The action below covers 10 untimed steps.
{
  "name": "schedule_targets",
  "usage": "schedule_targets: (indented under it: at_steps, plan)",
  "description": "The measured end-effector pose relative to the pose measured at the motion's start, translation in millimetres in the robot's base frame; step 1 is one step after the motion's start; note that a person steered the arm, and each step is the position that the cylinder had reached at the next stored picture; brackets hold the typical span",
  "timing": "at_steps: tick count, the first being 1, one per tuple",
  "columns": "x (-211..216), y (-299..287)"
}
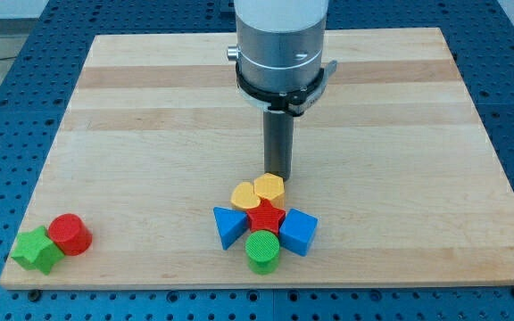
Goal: Place the green star at the center left side of the board
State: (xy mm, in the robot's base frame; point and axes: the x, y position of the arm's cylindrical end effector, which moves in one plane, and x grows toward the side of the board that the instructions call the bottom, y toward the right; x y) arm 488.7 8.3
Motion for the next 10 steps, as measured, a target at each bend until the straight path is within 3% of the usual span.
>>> schedule_targets:
  at_steps: [3, 7, 8, 10]
  plan:
    - [-17.7, -87.8]
    - [114.3, -183.8]
    - [130.1, -204.2]
    - [111.7, -249.3]
